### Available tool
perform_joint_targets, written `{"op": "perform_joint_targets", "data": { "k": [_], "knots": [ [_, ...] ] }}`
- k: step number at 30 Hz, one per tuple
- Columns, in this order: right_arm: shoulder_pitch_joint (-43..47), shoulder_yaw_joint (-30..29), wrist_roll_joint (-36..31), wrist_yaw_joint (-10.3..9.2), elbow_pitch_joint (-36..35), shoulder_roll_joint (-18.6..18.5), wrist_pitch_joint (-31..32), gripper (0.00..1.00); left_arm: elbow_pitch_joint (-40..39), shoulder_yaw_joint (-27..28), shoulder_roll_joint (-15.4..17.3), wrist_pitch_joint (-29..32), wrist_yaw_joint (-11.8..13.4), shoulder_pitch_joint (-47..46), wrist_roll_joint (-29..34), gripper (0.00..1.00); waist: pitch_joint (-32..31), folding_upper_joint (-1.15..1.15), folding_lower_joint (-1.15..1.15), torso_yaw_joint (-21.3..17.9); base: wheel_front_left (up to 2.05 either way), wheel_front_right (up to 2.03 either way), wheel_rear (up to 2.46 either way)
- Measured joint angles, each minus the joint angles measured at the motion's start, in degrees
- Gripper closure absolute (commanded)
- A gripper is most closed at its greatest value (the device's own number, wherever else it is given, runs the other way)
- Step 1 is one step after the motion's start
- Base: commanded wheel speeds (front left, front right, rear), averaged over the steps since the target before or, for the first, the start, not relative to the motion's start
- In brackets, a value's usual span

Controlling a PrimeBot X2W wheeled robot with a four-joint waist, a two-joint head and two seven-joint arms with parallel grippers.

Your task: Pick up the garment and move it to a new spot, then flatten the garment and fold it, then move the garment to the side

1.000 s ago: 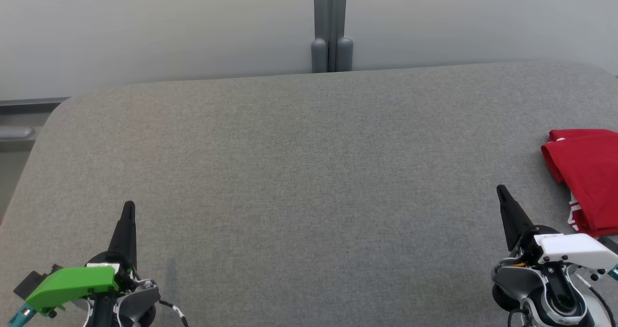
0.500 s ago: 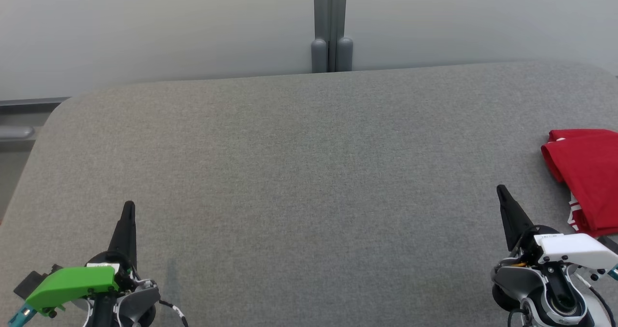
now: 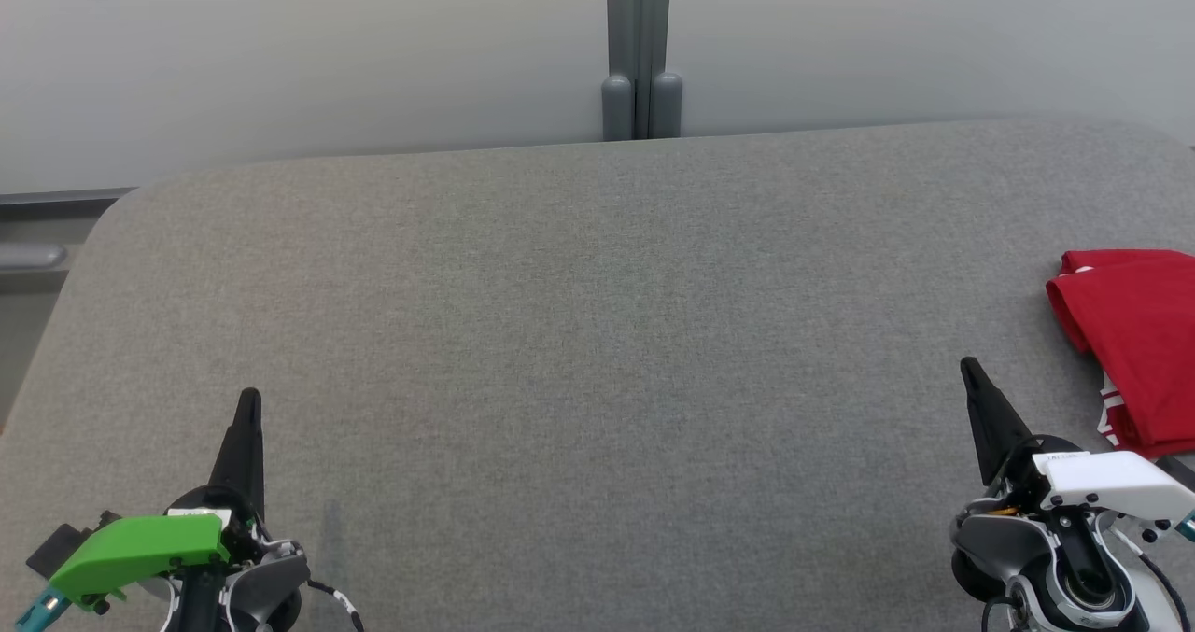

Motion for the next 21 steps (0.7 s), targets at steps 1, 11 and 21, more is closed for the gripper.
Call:
{"op": "perform_joint_targets", "data": {
  "k": [1, 11, 21],
  "knots": [
    [0.0, 0.0, 0.0, 0.0, 0.0, 0.0, 0.0, 1.0, 0.0, 0.0, 0.0, 0.0, 0.0, 0.0, 0.0, 1.0, 0.0, 0.0, 0.0, 0.0, 0.0, 0.0, 0.0],
    [0.0, 0.0, 0.0, 0.0, 0.0, 0.0, 0.0, 1.0, 0.0, 0.0, 0.0, 0.0, 0.0, 0.0, 0.0, 1.0, 0.0, 0.0, 0.0, 0.0, 0.0, 0.0, 0.0],
    [0.0, 0.0, 0.0, 0.0, 0.0, 0.0, 0.0, 1.0, 0.0, 0.0, 0.0, 0.0, 0.0, 0.0, 0.0, 1.0, 0.0, 0.0, 0.0, 0.0, 0.0, 0.0, 0.0]
  ]
}}
